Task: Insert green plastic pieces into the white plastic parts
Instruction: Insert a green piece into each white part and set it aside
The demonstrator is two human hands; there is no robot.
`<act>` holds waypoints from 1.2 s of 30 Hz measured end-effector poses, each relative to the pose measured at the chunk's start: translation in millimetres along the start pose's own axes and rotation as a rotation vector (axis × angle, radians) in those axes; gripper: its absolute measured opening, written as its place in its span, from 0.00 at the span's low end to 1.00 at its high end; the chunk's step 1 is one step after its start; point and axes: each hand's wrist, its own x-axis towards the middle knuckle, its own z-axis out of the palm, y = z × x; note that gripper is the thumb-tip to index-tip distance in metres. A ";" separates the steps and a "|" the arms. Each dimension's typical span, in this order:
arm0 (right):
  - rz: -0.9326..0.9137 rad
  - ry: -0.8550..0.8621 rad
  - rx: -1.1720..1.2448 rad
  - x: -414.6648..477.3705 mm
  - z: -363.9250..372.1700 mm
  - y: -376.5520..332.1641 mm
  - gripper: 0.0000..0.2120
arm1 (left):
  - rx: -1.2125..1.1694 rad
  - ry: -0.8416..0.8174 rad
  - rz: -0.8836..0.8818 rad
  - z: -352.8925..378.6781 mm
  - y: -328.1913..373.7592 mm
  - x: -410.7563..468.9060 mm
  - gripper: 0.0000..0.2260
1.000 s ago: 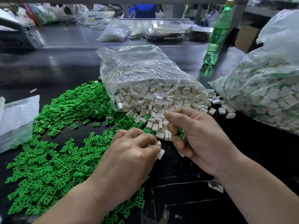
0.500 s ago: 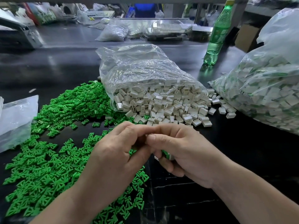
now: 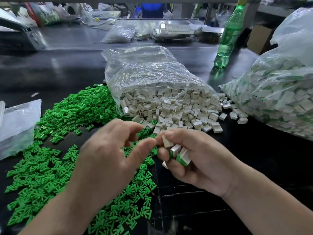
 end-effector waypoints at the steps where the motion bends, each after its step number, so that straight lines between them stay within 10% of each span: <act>1: -0.001 0.007 0.071 1.3 -2.9 -0.4 0.11 | 0.134 -0.022 -0.046 -1.2 -5.7 1.8 0.23; 5: -0.023 -0.004 0.195 3.2 -7.2 0.1 0.13 | 0.399 -0.271 -0.225 0.8 -22.3 -0.1 0.31; 12: -0.035 0.147 0.025 3.5 -4.4 1.3 0.08 | 0.317 -0.206 -0.085 8.0 -12.3 0.8 0.06; 21: -0.060 0.203 0.050 8.0 -5.2 5.0 0.09 | 0.217 -0.354 -0.023 4.4 -11.5 -3.1 0.20; 30: -0.082 0.197 0.077 6.2 -4.5 4.1 0.07 | 0.150 -0.227 0.024 9.9 -15.1 -2.9 0.08; 36: -0.113 0.162 0.048 5.4 -4.9 4.3 0.06 | -0.325 -0.055 -0.232 7.3 -13.3 -4.2 0.08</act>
